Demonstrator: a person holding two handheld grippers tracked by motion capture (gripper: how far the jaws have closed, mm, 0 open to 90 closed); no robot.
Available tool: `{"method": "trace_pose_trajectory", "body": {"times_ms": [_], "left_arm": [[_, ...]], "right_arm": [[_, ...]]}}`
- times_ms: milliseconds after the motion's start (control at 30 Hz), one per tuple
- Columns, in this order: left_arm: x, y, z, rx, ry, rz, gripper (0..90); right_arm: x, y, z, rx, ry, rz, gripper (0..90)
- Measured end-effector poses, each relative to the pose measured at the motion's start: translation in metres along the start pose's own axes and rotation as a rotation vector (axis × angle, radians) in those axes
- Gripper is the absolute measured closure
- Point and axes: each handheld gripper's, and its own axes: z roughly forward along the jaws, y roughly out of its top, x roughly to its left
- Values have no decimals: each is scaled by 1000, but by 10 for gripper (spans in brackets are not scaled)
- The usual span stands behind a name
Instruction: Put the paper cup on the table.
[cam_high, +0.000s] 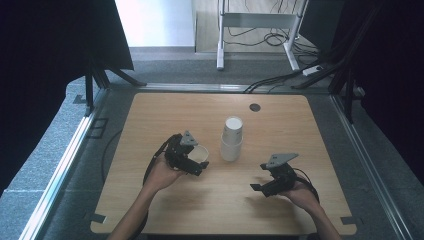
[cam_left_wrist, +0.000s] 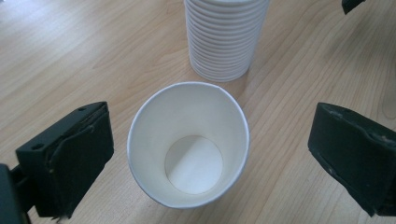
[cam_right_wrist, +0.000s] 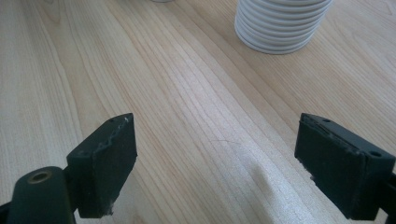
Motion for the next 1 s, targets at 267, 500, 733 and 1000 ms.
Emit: {"method": "trace_pose_trajectory", "body": {"times_ms": [267, 500, 733, 1000], "left_arm": [[-6, -6, -4, -49, 11, -6, 0], [-9, -13, -7, -81, 18, -6, 0], [-12, -22, -11, -114, 25, -18, 0], [-16, -35, -16, -144, 41, -28, 0]], "right_arm": [[-1, -1, 0, -2, -5, 12, 128], [-2, -3, -1, -13, -4, 21, 127], [-3, -4, -2, -22, -5, 31, 126], [-3, -5, -6, -36, -15, 32, 122]]}}
